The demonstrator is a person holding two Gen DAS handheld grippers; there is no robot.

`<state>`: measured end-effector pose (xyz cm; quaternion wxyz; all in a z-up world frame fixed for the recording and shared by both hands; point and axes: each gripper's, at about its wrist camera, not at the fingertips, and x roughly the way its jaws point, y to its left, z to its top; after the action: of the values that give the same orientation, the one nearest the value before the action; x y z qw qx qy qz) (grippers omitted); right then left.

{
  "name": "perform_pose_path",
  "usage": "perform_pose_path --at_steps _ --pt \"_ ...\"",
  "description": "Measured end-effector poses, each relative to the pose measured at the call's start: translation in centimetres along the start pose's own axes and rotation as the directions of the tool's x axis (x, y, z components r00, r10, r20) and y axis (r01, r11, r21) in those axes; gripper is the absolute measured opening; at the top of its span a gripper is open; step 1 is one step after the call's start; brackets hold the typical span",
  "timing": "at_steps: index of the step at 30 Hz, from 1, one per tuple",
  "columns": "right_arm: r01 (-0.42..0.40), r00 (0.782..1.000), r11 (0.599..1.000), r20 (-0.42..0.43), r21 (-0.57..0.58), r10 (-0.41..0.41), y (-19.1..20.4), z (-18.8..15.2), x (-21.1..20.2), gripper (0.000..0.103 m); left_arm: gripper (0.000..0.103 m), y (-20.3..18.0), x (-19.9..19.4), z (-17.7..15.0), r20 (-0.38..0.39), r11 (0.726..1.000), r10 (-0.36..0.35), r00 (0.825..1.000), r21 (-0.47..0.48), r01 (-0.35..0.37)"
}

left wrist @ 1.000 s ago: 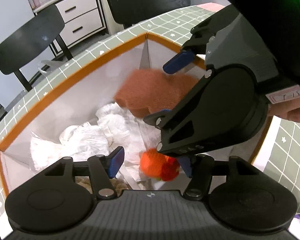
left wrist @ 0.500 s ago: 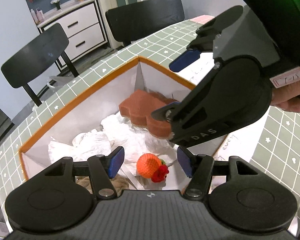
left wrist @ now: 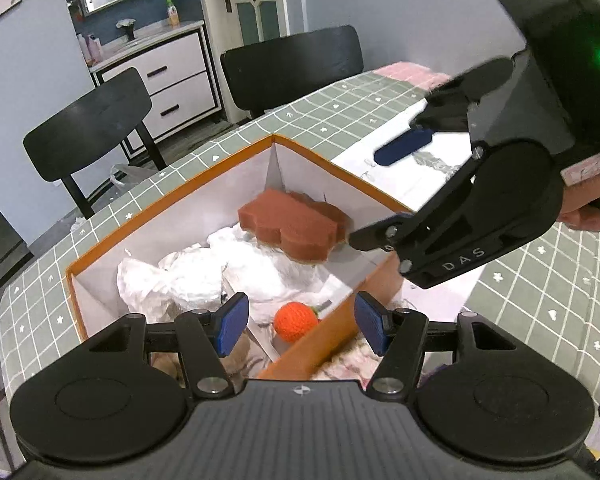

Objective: Organize soft objects
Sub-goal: 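Move both grippers back toward the remaining items on the table, then grasp the Deeyeo snack packet with the left gripper while the right grasps the pink crocheted piece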

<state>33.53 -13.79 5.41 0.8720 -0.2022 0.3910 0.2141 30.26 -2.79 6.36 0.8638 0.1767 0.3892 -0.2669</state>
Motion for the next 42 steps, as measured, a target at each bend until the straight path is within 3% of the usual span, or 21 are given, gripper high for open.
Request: perform_pose_path --at_steps 7,17,21,27,33,42 --pt "-0.008 0.999 1.000 -0.033 -0.006 0.008 1.1 -3.6 -1.0 0.072 0.073 -0.4 -2.3 -2.8 0.056 1.000 -0.019 0.998 -0.022 0.020" --pt "-0.047 0.996 0.998 -0.078 0.037 0.049 0.4 -8.6 -0.8 0.072 0.073 0.3 -1.6 -7.2 0.032 0.997 -0.023 0.999 -0.068 0.025" --pt "-0.103 0.990 0.992 -0.088 0.069 0.109 0.5 -8.6 0.0 0.072 0.073 0.4 -1.0 -7.4 0.026 0.996 -0.035 0.999 -0.082 0.037" --pt "-0.202 0.977 0.977 -0.062 0.064 0.206 3.4 -7.0 0.2 0.072 0.073 -0.4 -1.9 -8.4 0.041 0.999 -0.017 0.999 -0.032 0.019" --pt "-0.200 0.979 0.980 -0.051 0.009 0.200 4.7 -7.3 -0.9 0.072 0.075 1.2 -4.4 -14.1 0.063 0.996 -0.010 0.998 -0.086 0.015" --pt "-0.175 0.983 0.976 -0.027 0.127 0.180 1.1 -13.1 -3.9 0.072 0.080 -0.4 -6.6 -23.1 0.062 0.990 -0.018 0.998 -0.137 0.026"
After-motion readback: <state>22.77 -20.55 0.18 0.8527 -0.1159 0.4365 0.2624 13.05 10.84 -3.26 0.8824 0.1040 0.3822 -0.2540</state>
